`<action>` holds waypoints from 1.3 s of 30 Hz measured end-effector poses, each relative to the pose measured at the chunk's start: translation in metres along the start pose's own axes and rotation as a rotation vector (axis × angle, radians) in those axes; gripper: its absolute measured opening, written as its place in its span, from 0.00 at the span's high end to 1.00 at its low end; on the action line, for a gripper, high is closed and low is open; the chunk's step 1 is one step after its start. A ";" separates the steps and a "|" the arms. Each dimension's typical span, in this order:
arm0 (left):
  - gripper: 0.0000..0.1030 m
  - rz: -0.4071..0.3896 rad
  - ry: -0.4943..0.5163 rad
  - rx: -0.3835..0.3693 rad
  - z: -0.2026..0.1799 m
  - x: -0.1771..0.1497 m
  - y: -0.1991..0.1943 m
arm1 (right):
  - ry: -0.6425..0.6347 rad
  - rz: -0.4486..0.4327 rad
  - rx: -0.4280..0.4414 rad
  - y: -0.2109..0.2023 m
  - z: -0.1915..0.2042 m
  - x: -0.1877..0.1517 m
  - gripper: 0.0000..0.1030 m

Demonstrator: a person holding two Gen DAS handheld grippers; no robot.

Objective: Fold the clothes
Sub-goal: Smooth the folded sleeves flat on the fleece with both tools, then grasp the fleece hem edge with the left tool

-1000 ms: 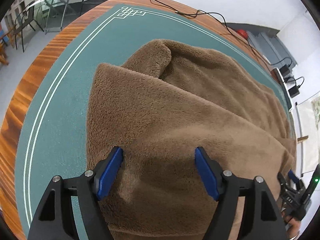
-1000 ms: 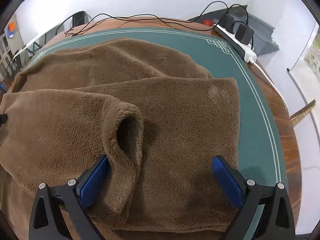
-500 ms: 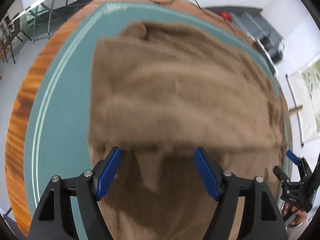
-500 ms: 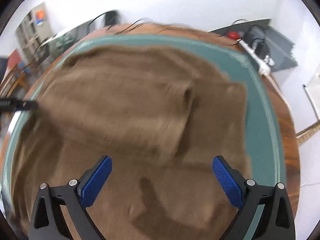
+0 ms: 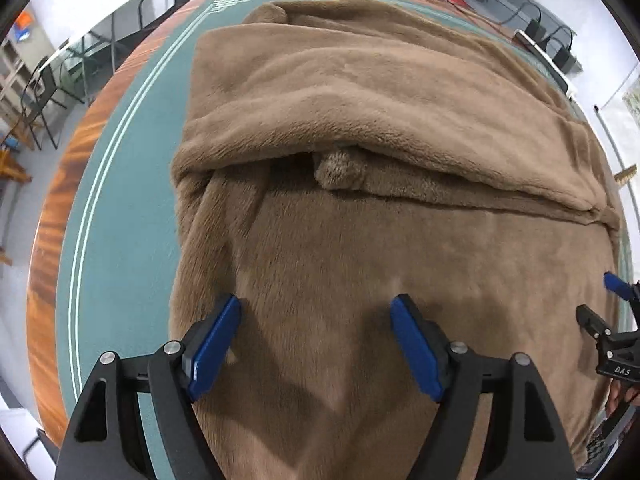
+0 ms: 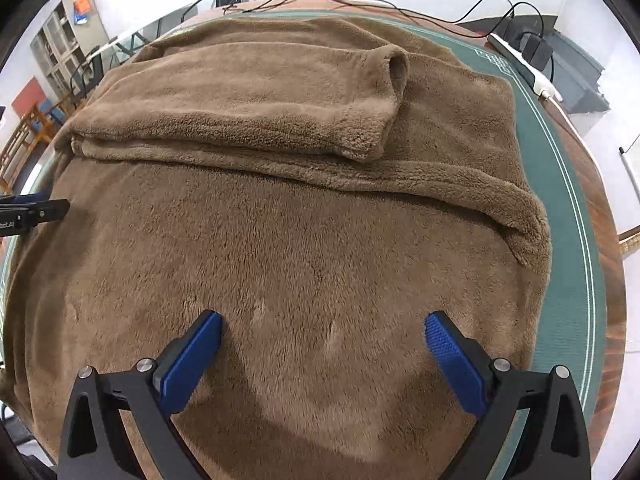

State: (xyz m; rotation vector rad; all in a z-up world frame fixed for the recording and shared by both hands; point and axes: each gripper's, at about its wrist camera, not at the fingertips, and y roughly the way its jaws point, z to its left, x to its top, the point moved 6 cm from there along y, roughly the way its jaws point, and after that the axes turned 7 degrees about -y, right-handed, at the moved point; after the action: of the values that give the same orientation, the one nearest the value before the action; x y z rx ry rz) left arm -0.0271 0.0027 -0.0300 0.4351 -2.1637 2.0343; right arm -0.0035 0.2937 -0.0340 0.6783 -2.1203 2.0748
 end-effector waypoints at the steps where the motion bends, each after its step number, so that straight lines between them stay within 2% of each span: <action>1: 0.21 -0.009 -0.005 0.003 0.004 -0.006 -0.007 | 0.005 -0.015 0.003 -0.007 -0.001 -0.003 0.01; 7: 0.21 -0.057 -0.050 0.012 0.035 -0.052 -0.050 | -0.038 -0.097 0.044 -0.049 -0.005 -0.039 0.01; 11: 0.21 -0.093 -0.071 0.023 0.044 -0.083 -0.073 | -0.110 -0.100 0.088 -0.067 0.013 -0.068 0.01; 14: 0.21 -0.103 -0.083 0.039 0.047 -0.094 -0.074 | -0.178 -0.095 0.105 -0.074 0.030 -0.086 0.01; 15: 0.21 -0.101 -0.090 0.045 0.048 -0.088 -0.069 | -0.203 -0.093 0.111 -0.075 0.036 -0.093 0.01; 20: 0.21 -0.104 -0.171 0.075 0.073 -0.138 -0.080 | -0.303 -0.077 0.120 -0.068 0.055 -0.111 0.01; 23: 0.21 -0.131 -0.194 0.088 0.081 -0.160 -0.086 | -0.324 -0.047 0.116 -0.059 0.057 -0.117 0.01; 28: 0.21 -0.147 -0.142 0.069 0.079 -0.198 -0.100 | -0.302 -0.027 0.128 -0.050 0.053 -0.117 0.01; 32: 0.21 -0.131 -0.025 0.092 0.062 -0.227 -0.092 | -0.312 -0.035 0.127 -0.050 0.054 -0.117 0.01; 35: 0.21 -0.135 0.035 0.138 0.053 -0.231 -0.084 | -0.312 -0.039 0.125 -0.050 0.053 -0.116 0.01; 39: 0.21 -0.134 0.019 0.174 0.054 -0.227 -0.072 | -0.310 -0.040 0.122 -0.050 0.053 -0.116 0.01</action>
State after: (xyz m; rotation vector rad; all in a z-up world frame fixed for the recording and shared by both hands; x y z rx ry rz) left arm 0.2146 -0.0285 -0.0327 0.5630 -1.8988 2.1497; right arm 0.1317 0.2714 -0.0338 1.1137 -2.1157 2.2149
